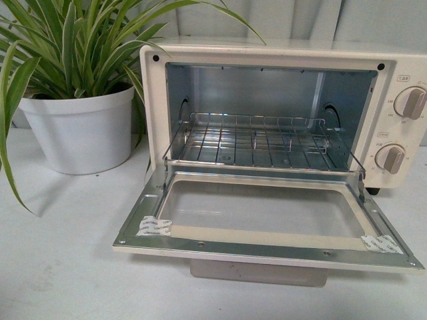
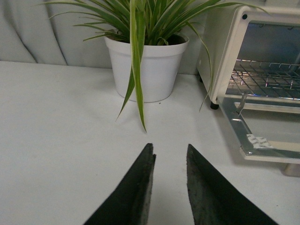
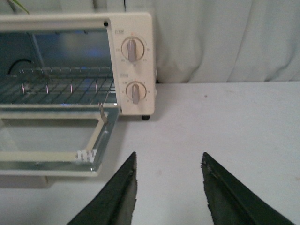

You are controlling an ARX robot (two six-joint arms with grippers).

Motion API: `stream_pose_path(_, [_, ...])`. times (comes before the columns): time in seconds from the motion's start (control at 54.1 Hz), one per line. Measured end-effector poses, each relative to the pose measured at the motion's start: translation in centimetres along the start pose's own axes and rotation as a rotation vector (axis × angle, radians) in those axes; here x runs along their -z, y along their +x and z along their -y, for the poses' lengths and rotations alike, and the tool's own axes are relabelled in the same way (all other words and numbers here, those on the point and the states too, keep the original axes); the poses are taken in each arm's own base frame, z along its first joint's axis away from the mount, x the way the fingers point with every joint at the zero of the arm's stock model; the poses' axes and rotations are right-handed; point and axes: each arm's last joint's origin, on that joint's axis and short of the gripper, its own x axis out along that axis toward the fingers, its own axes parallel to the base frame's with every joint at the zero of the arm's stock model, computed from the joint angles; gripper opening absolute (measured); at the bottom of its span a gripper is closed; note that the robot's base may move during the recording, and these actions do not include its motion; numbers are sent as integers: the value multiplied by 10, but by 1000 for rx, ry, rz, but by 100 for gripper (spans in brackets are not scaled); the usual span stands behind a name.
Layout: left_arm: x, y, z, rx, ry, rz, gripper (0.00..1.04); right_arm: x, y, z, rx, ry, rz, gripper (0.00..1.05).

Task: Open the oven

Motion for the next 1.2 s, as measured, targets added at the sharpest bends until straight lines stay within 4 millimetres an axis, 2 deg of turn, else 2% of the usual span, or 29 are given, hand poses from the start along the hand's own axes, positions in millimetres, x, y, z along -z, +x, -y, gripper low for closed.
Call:
stream_pose_path(0.111, [4, 0, -5, 16, 0, -2, 4, 0, 0, 0, -2, -5, 2, 10])
stream_pose_path(0.166, [4, 0, -9, 29, 4, 2, 4, 0, 0, 0, -1, -6, 2, 1])
stream_pose_path(0.24, [4, 0, -14, -14, 4, 2, 4, 0, 0, 0, -1, -9, 2, 1])
stream_pose_path(0.536, [4, 0, -14, -9, 5, 2, 4, 0, 0, 0, 0, -9, 2, 1])
stream_pose_path(0.573, [4, 0, -14, -9, 5, 3, 7, 0, 0, 0, 0, -9, 2, 1])
stream_pose_path(0.61, [4, 0, -14, -9, 5, 2, 16, 0, 0, 0, -1, -10, 2, 7])
stream_pose_path(0.758, [4, 0, -14, -9, 5, 3, 54, 0, 0, 0, 0, -10, 2, 45])
stream_pose_path(0.813, [4, 0, -14, -9, 5, 2, 65, 0, 0, 0, 0, -10, 2, 57])
stream_pose_path(1.016, [4, 0, -14, -9, 5, 2, 100, 0, 0, 0, 0, -10, 2, 93])
stream_pose_path(1.072, [4, 0, -14, -9, 5, 2, 99, 0, 0, 0, -1, -9, 2, 97])
stream_pose_path(1.201, [4, 0, -14, -9, 5, 2, 98, 0, 0, 0, 0, -10, 2, 95])
